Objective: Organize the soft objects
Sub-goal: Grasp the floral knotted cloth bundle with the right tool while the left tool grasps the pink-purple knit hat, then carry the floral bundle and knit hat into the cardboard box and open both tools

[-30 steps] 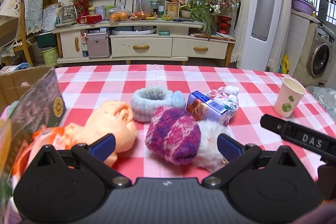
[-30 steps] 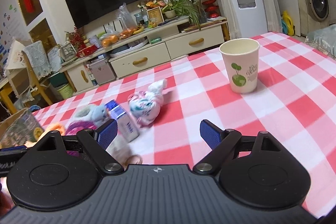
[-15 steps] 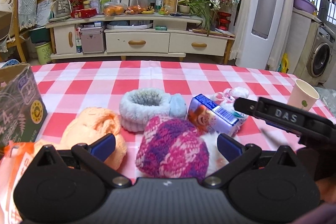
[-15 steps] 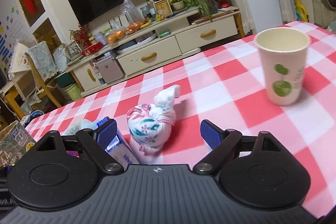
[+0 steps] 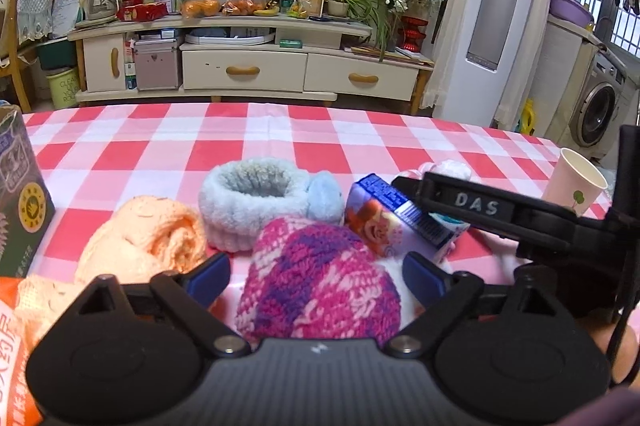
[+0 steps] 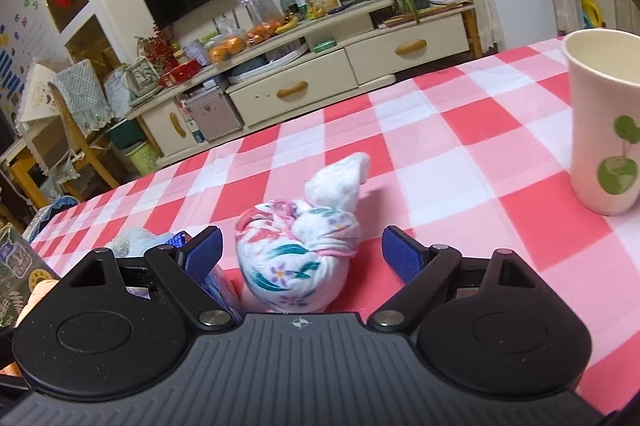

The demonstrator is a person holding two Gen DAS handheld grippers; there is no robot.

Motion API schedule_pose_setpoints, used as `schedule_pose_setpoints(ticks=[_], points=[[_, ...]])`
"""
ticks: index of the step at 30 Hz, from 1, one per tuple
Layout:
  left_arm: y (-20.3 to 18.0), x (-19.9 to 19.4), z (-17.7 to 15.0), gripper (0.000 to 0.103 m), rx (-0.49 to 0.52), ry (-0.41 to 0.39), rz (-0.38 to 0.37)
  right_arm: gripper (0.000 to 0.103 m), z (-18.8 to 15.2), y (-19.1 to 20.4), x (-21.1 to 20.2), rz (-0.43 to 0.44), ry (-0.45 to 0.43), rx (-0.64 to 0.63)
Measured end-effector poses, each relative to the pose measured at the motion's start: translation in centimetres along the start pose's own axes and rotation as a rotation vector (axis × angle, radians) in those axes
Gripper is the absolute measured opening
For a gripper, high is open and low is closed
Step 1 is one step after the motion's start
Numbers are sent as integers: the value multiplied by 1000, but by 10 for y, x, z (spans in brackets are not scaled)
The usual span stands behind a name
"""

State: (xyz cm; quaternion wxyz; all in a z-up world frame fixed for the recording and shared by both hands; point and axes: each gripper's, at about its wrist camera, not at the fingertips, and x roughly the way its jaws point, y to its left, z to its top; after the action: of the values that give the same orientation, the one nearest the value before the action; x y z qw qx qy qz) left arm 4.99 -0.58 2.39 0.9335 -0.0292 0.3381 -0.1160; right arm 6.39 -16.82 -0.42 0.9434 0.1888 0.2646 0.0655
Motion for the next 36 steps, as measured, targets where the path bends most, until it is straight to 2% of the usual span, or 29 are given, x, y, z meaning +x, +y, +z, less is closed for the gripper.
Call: schedule_pose_setpoints(ticks=[2, 3, 5, 8, 15, 22, 30, 36], points=[[0, 0, 0, 76, -10, 8, -22, 103, 0, 3, -2, -14, 3, -19], [1, 0, 0, 74, -17, 11, -30, 102, -1, 4, -2, -10, 4, -25], [0, 0, 0, 69, -24, 14, -33, 87, -1, 3, -3, 1, 9, -36], [1, -2, -2, 66, -34, 20, -40, 79, 1, -2, -3, 22, 18, -30], [-3, -11, -9, 64, -31, 36, -53, 77, -3, -1, -7, 43, 39, -33], [-7, -27, -21, 64, -29, 47, -55, 76, -15, 8, -20, 71, 65, -92], [4, -48, -40, 60, -58, 75, -52, 76, -27, 16, -35, 129, 104, -128], [12, -66, -51, 55, -81, 66, -50, 75, -33, 26, -43, 144, 121, -159]])
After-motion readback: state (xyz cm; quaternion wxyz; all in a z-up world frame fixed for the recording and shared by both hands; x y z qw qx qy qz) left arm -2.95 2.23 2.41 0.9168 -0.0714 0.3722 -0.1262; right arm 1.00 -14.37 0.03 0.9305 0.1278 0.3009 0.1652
